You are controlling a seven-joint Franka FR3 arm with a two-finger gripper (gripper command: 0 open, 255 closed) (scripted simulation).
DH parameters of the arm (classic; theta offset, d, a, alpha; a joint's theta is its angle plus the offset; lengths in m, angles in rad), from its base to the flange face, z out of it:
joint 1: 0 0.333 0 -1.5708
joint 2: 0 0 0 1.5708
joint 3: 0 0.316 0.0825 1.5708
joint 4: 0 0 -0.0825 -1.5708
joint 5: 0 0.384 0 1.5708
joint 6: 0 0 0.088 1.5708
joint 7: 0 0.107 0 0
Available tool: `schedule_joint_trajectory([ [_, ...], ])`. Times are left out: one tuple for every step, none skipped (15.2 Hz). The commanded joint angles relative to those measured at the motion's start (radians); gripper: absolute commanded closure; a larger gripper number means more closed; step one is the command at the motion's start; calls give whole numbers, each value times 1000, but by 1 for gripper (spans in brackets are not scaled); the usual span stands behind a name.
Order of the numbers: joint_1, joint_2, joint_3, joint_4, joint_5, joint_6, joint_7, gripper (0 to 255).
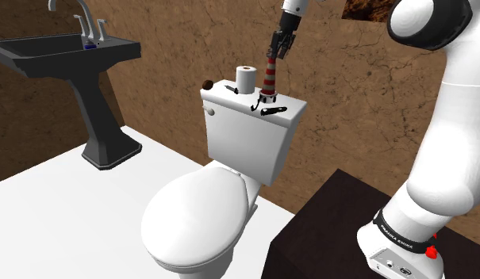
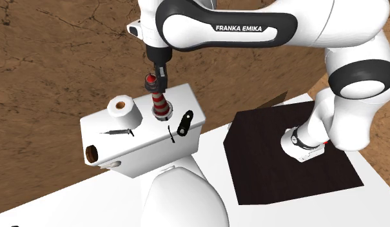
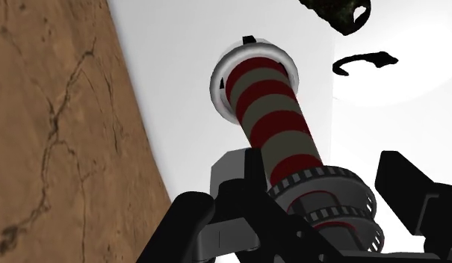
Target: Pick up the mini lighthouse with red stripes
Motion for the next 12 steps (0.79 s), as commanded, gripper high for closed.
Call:
schedule_joint_trajectory([
  [-3,5,-1,28,1,-23,3,255],
  [-4,9,-1,47,1,-38,5,255],
  [-6,13,-1,66,2,-53,7,255],
  [-8,18,-1,87,3,-69,10,255],
  [-10,23,-1,108,4,-85,12,255],
  [-13,29,-1,130,6,-101,14,255],
  [-15,35,-1,153,7,-118,17,255],
  [-18,42,-2,176,9,-135,19,255],
  [-21,49,-2,201,11,-152,21,255],
  [-24,57,-1,227,13,-170,24,255],
  [-27,66,-1,254,15,-188,27,255],
  [-31,75,-1,283,18,-207,29,255],
])
